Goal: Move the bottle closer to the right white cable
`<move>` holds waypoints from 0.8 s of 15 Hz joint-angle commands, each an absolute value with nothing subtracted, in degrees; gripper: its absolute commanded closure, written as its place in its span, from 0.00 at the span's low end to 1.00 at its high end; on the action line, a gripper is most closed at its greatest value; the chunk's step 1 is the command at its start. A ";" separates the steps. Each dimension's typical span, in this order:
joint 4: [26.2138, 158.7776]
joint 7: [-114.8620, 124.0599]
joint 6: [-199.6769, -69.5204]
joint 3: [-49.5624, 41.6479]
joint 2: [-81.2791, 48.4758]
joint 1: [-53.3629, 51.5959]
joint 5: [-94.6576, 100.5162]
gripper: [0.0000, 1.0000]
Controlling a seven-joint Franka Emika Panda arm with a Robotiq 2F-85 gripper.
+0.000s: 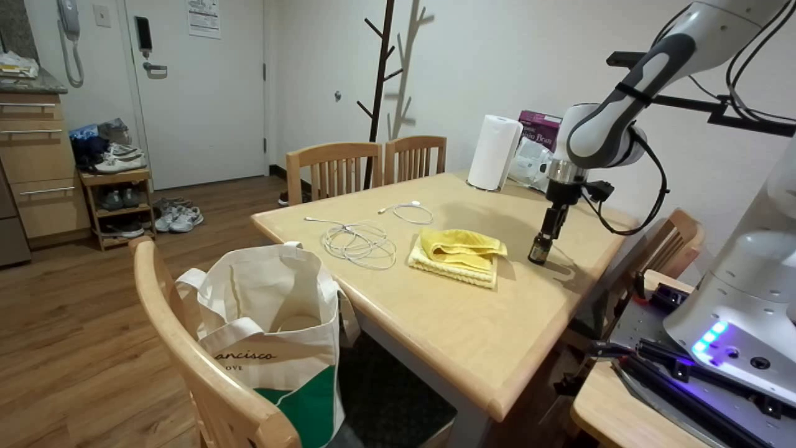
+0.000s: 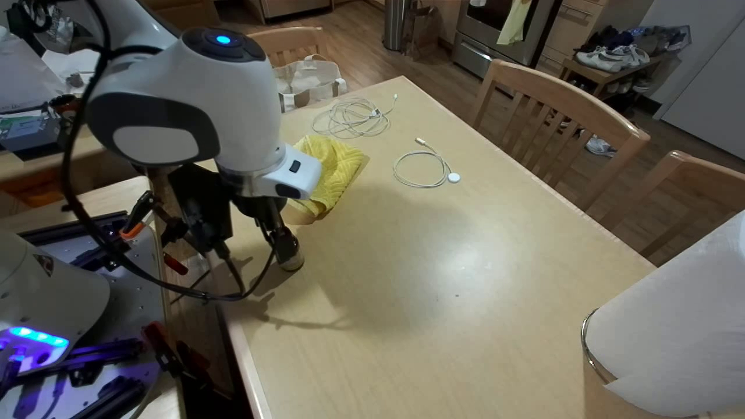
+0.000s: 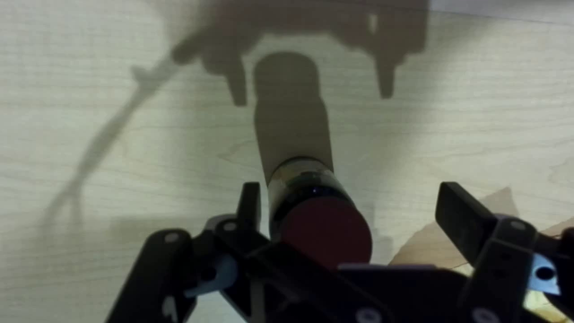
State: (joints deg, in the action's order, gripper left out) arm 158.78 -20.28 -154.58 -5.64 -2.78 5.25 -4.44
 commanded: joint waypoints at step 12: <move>158.97 -30.85 -165.47 -2.21 -9.38 9.21 -14.15 0.00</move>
